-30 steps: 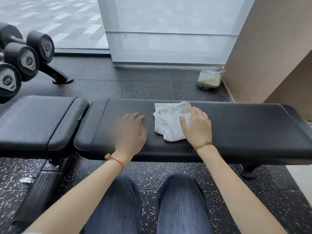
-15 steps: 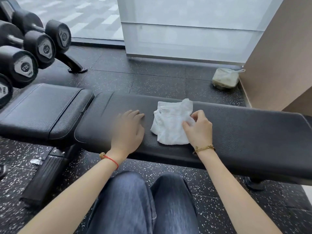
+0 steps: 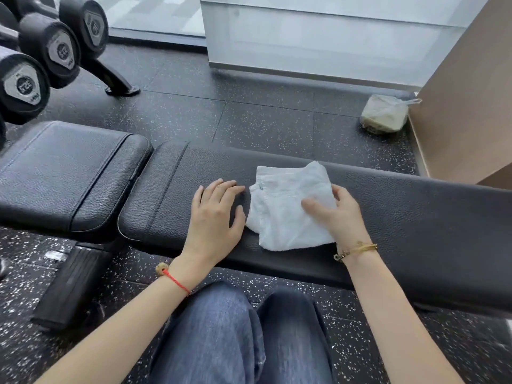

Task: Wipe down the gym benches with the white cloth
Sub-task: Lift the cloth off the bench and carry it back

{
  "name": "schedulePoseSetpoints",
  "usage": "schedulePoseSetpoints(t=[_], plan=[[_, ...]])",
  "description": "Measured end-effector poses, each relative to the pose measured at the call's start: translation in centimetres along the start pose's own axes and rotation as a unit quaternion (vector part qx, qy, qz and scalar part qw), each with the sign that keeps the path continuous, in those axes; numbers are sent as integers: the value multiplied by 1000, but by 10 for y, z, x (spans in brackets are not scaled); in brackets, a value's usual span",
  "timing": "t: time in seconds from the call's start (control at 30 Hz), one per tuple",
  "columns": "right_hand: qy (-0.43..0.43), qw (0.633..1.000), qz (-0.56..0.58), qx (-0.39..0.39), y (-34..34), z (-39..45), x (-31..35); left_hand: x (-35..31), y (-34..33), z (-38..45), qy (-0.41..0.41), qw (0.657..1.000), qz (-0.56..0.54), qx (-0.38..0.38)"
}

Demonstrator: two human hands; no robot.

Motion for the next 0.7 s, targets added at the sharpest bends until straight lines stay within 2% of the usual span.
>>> schedulePoseSetpoints(t=[0.17,0.37,0.7], plan=[[-41,999,-8,14,-8,-17,32,-8,46,10,15,999,-17,38],[-78,996,-8,31,-15,-59,124,-30,153,20,59,992,-42,106],[-64,991,6,116,3,-171,361,-114,420,2,147,988,-14,48]])
Point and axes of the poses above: each hand's wrist, its own z-axis towards the middle knuckle, its own y-axis out of the back of the hand, x = y × z, the point moved 4 cm from there along z, towards the middle knuckle
